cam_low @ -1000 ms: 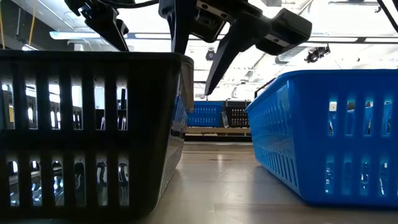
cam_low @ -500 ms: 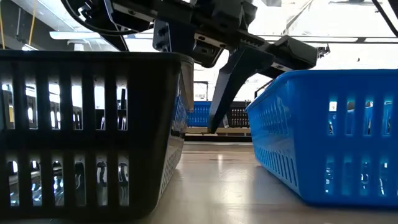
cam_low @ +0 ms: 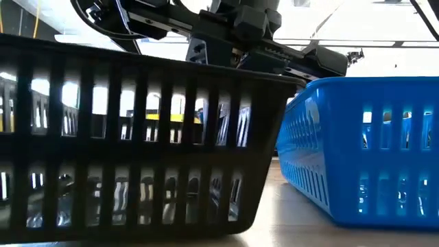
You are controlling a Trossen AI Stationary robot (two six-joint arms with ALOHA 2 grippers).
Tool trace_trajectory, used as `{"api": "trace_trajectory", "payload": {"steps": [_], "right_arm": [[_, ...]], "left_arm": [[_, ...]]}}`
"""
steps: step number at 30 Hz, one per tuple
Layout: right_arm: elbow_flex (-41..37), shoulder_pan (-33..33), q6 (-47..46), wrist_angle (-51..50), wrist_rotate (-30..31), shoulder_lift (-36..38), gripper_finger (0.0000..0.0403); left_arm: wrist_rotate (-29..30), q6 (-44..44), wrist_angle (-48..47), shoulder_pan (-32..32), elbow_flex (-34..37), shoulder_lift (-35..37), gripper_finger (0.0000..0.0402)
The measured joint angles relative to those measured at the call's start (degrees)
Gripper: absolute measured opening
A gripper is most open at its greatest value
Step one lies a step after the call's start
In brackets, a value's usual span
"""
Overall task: Stack baskets on shelf by color
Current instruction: Stack the bottom black basket on top of the black basket on the shelf
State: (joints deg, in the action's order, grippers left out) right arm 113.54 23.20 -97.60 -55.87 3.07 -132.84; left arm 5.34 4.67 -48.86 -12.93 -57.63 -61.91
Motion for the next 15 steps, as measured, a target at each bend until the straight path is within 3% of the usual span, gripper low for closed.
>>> {"api": "trace_trajectory", "payload": {"steps": [15], "right_arm": [[0.0, -2.0, 5.1, -9.7, 9.9, 6.9, 0.0002]], "left_arm": [[0.0, 0.0, 0.0, 0.0, 0.0, 0.0, 0.012]]}}
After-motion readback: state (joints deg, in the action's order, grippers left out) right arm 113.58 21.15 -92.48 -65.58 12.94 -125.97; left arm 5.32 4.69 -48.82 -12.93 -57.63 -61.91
